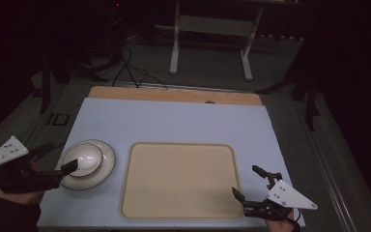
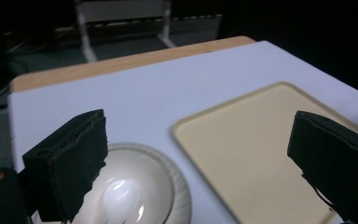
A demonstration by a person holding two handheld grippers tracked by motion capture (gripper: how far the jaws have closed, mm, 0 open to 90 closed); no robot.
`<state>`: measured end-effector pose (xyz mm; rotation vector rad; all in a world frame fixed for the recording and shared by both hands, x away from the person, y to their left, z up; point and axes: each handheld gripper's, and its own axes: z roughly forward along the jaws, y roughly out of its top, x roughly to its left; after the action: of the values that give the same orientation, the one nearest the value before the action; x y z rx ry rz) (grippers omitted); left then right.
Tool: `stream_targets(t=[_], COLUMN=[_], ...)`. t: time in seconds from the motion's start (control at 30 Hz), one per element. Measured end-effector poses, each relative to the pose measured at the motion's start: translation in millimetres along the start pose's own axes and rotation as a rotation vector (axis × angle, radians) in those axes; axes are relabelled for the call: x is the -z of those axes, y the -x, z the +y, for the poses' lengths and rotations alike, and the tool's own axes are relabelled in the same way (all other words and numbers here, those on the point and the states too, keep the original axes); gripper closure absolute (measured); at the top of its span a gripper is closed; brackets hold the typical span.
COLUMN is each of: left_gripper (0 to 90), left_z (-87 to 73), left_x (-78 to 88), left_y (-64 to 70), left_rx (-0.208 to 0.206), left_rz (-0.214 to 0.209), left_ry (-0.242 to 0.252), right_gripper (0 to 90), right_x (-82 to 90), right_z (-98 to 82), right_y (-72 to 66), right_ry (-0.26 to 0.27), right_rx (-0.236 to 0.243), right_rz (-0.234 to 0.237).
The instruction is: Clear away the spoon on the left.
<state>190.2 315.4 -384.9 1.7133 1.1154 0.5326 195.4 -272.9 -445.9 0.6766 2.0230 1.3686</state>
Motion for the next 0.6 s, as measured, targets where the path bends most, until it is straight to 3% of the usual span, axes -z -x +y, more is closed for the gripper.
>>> stream_targets(t=[0.23, 0.3, 0.33, 0.5, 0.6], left_gripper=[5.4, 6.2, 6.2, 6.2, 6.3], left_z=[-16.1, -16.1, -27.6, -49.1, -62.0], left_x=[3.6, 3.6, 3.8, -1.3, -7.8], left_y=[-18.3, -18.3, -26.8, -38.9, -44.2], left_rx=[0.117, 0.117, 0.168, 0.247, 0.281], left_rz=[0.051, 0.051, 0.054, 0.034, 0.033], left_ry=[-0.034, -0.034, -0.053, -0.069, -0.107], right_gripper=[11.7, 11.7, 11.6, 11.7, 11.7], right_x=[-1.0, -1.1, -1.1, -1.8, -2.7], right_z=[0.0, 0.0, -0.1, -0.2, -0.2], right_y=[-0.7, -0.8, -0.9, -0.9, -1.5], right_ry=[-0.004, -0.005, -0.006, -0.01, -0.015], right_rx=[0.005, 0.004, 0.003, 0.004, 0.004], right_rz=[0.0, -0.001, -0.002, -0.003, -0.001])
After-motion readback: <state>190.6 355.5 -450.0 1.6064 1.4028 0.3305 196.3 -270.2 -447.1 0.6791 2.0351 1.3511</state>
